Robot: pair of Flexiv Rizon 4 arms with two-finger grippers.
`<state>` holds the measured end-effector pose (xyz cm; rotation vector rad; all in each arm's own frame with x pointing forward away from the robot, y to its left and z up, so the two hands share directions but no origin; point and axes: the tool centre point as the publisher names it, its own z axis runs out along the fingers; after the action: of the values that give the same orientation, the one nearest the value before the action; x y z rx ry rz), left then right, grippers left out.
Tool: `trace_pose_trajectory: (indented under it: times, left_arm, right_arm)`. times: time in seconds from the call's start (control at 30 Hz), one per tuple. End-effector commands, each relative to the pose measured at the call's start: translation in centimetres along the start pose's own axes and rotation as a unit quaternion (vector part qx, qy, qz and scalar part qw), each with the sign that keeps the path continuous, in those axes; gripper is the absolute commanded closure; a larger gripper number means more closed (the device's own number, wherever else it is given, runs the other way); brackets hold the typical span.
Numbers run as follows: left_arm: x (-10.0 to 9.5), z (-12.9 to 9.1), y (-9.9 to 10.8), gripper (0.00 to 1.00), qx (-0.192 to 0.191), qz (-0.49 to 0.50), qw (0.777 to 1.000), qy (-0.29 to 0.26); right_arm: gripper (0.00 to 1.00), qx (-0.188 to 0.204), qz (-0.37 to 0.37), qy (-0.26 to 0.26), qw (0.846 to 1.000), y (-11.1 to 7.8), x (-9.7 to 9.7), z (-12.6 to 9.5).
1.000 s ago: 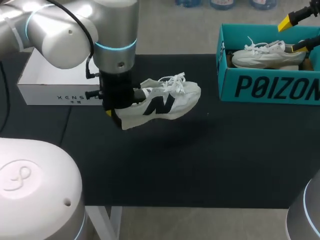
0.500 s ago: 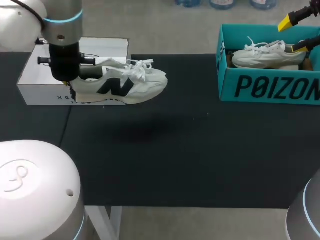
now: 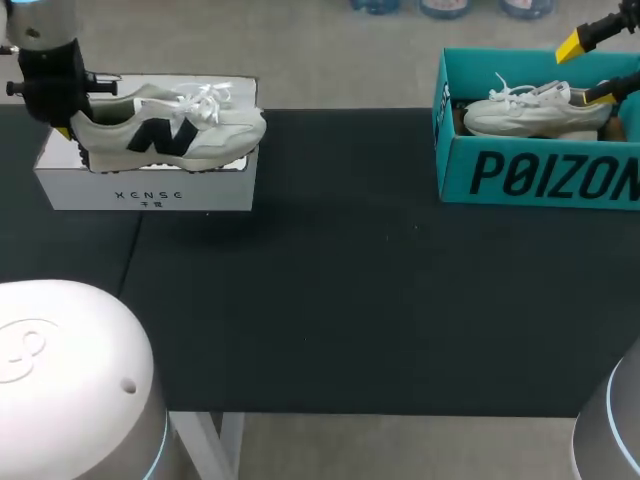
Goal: Take the shoe out of the shoebox, open the shoe tongue, remove and reinsert the insole, then place the shoe into the shoebox
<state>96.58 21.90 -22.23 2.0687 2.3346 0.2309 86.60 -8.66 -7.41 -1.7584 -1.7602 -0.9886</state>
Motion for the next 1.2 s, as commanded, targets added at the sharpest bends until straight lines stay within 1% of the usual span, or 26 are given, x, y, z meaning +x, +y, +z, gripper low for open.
trace_pose_trajectory:
  times: [0.03,0.5,0.53,0.57,0.63,0.7,0.73,0.77,0.87,0.93,1.03,1.13,1.2]
  left_arm:
    - [0.3,0.1,1.5,1.0,0.031,-0.015,0.999,0.002]
    - [0.3,0.1,1.5,1.0,0.031,-0.015,0.999,0.002]
    - [0.6,0.2,1.7,1.0,0.037,-0.01,0.999,-0.023]
    - [0.9,0.4,1.9,1.0,0.036,0.006,0.999,-0.007]
    - [2.1,0.1,2.3,1.0,0.021,0.015,0.999,-0.023]
    - [3.4,0.0,3.0,1.0,0.015,0.021,1.0,-0.013]
    - [3.9,0.0,3.3,1.0,0.013,0.047,0.999,-0.014]
    - [4.6,0.0,3.8,1.0,0.009,0.039,0.999,-0.014]
    - [6.0,0.3,5.0,1.0,-0.005,0.046,0.999,0.016]
    - [6.5,0.5,5.7,1.0,-0.026,0.05,0.997,0.046]
    - [7.0,1.3,6.9,1.0,-0.038,0.063,0.995,0.06]
    - [7.3,2.4,8.3,1.0,-0.044,0.053,0.996,0.056]
    - [7.2,3.2,9.0,1.0,-0.054,0.049,0.996,0.048]
  right_arm:
    - [0.0,0.0,0.0,-0.001,1.0,0.0,0.0,0.0]
    - [0.0,0.0,0.0,-0.001,1.0,0.0,0.0,0.0]
    - [0.0,0.0,0.0,-0.001,1.0,0.0,0.0,0.0]
    - [0.0,0.0,0.0,-0.001,1.0,0.0,0.0,0.0]
    - [0.0,0.0,0.0,-0.001,1.0,0.0,0.0,0.0]
    - [0.0,0.0,0.0,-0.001,1.0,0.0,0.0,0.0]
    - [0.0,0.0,0.0,-0.001,1.0,0.0,0.0,0.0]
    - [0.0,0.0,0.0,-0.001,1.0,0.0,0.0,0.0]
    - [0.0,0.0,0.0,-0.001,1.0,0.0,0.0,0.0]
    - [0.0,0.0,0.0,-0.001,1.0,0.0,0.0,0.0]
    - [0.0,0.0,0.0,-0.001,1.0,0.0,0.0,0.0]
    - [0.0,0.0,0.0,-0.001,1.0,0.0,0.0,0.0]
    - [0.0,0.0,0.0,-0.001,1.0,0.0,0.0,0.0]
